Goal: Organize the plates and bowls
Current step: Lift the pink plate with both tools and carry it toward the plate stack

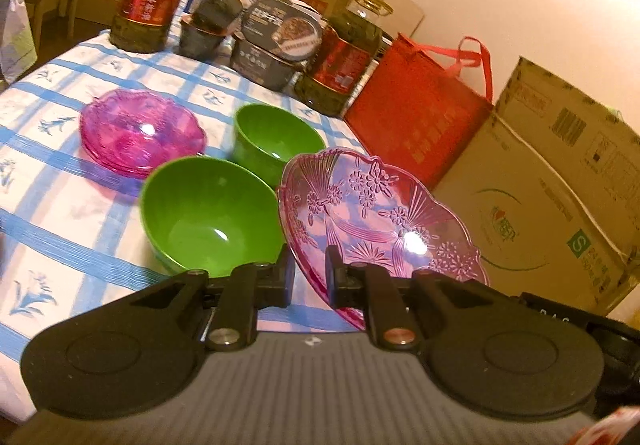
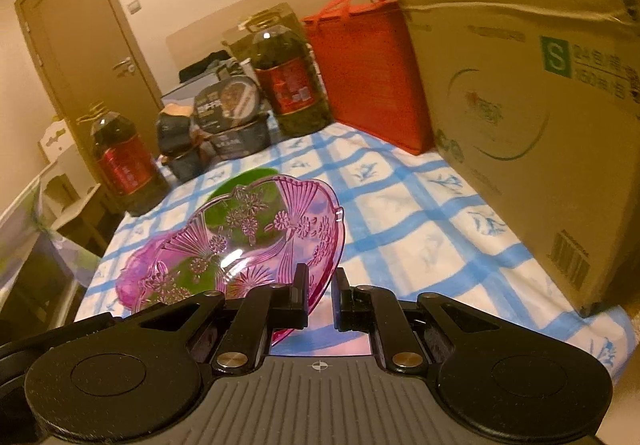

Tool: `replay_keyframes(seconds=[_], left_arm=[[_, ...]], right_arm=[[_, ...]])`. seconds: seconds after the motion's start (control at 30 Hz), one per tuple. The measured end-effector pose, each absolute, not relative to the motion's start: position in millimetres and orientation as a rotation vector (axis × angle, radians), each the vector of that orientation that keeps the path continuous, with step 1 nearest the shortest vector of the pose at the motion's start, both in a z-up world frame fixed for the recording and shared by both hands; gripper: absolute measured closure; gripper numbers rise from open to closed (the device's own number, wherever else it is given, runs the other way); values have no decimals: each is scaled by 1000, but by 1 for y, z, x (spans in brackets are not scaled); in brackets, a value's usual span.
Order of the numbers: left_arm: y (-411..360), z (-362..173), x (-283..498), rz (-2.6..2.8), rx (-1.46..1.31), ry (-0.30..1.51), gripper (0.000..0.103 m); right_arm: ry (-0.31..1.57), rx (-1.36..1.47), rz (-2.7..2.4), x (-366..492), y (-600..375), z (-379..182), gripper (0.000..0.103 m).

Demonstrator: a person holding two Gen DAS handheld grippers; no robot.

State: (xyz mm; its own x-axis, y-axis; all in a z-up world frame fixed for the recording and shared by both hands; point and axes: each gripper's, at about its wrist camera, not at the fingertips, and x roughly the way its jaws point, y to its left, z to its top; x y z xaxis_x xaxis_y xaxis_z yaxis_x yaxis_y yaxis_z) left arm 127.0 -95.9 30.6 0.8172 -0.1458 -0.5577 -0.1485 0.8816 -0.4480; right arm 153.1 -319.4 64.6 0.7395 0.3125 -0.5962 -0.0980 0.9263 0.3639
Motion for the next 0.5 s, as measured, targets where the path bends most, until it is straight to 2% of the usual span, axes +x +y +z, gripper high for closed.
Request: replay_keyframes(seconds=[0.5], left_arm=[[-26, 35, 113, 106, -556, 583, 90]], right_arm=[[706, 262, 345, 161, -248, 67, 92]])
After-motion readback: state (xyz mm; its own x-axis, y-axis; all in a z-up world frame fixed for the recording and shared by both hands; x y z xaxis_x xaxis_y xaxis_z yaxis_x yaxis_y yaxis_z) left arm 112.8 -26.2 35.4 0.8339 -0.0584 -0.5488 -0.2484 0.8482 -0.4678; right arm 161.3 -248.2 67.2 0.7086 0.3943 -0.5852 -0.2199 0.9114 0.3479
